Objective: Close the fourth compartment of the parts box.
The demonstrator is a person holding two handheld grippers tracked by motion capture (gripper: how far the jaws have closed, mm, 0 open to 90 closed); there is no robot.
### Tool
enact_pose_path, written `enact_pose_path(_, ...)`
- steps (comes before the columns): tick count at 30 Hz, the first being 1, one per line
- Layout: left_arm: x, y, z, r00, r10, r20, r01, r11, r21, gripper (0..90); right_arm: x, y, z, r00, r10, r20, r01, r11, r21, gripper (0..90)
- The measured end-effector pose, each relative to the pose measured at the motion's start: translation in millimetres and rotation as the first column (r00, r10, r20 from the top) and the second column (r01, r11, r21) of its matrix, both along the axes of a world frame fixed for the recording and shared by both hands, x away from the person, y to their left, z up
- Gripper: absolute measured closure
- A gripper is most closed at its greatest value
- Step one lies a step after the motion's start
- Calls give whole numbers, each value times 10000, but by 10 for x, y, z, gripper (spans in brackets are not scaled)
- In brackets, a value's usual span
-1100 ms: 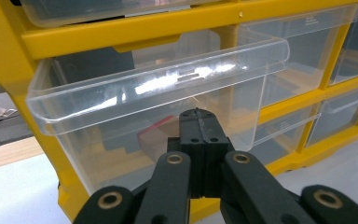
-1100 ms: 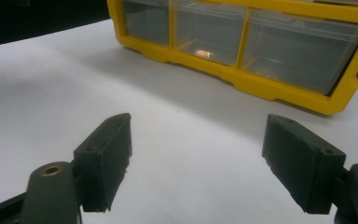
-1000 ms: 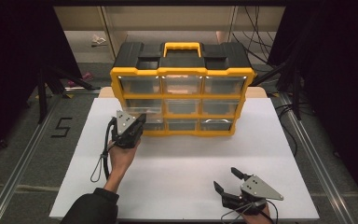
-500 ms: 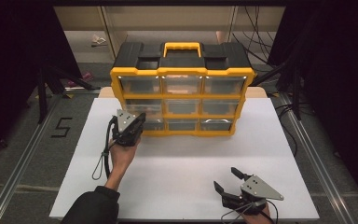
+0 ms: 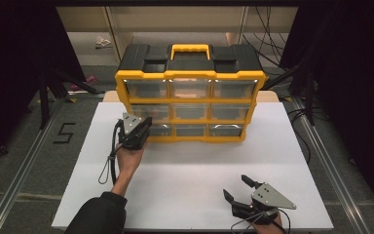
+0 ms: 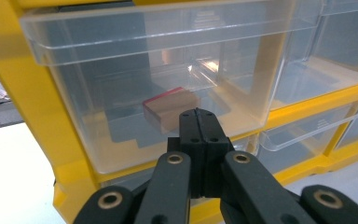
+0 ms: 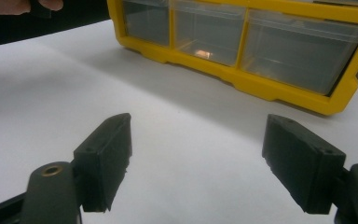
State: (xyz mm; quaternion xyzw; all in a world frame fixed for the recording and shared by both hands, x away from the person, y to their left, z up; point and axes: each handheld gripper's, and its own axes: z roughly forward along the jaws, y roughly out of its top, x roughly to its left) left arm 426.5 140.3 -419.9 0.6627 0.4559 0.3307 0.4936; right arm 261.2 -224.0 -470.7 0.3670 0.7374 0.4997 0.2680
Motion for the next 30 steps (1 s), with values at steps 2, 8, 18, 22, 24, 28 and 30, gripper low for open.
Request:
enact_pose_path(2,4,-1,-2,10000,-3,10,3,10000,18,900,0,-1,1,10000,-5,3,5,10000,12,248)
enact_pose_path(8,25,13,-16,10000,35,-7,-35,10000,-51,900,-1,0,1,10000,7,-16,-7,10000,-10,248)
enact_pose_path(18,42,33,-14,10000,50,55,-48,9998,-205,900,-3,4,1,10000,19,-5,-19,10000,-23,248)
enact_pose_path(22,54,39,-13,10000,36,53,-35,9996,-271,900,-3,4,0,10000,19,-15,-19,10000,-25,248)
enact_pose_path(24,59,42,-14,10000,19,40,-17,9994,-340,900,-2,4,0,10000,18,-16,-18,10000,-24,248)
enact_pose_path(28,74,50,-15,10000,-4,5,5,9987,-518,900,-2,4,-2,10000,18,-24,-18,10000,-30,248)
enact_pose_path(30,76,50,-13,10000,-8,12,8,9986,-532,900,-2,3,-1,10000,12,-16,-12,10000,-27,248)
